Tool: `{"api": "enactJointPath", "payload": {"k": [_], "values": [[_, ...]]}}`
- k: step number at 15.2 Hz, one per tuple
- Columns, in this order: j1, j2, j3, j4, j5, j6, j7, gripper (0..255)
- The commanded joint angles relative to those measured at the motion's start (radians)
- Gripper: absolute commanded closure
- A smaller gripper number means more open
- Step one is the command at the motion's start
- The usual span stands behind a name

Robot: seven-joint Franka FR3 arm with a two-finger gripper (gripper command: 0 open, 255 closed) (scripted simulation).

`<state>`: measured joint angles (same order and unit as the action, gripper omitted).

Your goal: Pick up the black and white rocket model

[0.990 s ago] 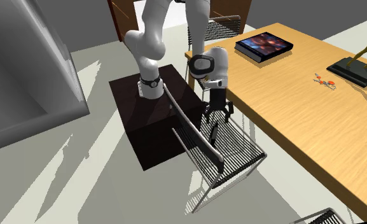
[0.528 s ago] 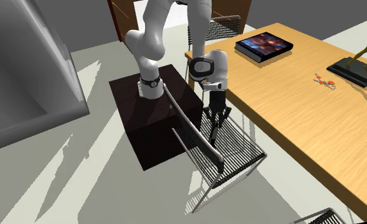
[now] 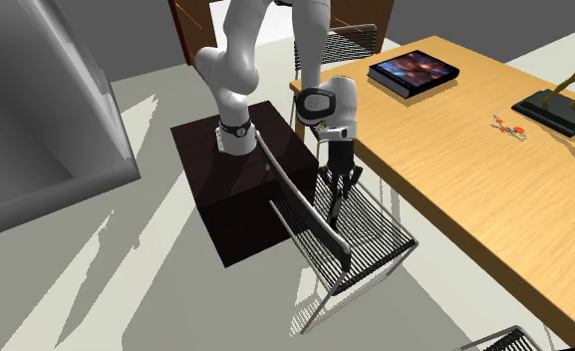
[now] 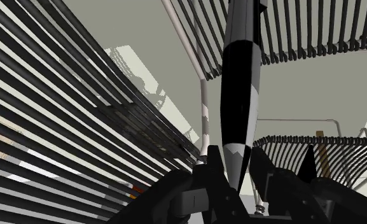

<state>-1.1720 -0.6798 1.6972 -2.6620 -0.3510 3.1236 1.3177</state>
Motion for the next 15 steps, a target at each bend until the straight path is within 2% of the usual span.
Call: {"api": "enactJointPath", "payload": {"k": [1, 13, 15], "values": [[0.036, 0.018, -0.041, -0.003, -0.004, -0.023, -0.015, 255], [0.301, 0.099, -0.337, 0.001, -0.008, -0.181, -0.124, 255], [0.304, 0.099, -0.341, 0.001, -0.007, -0.183, -0.126, 255]]}}
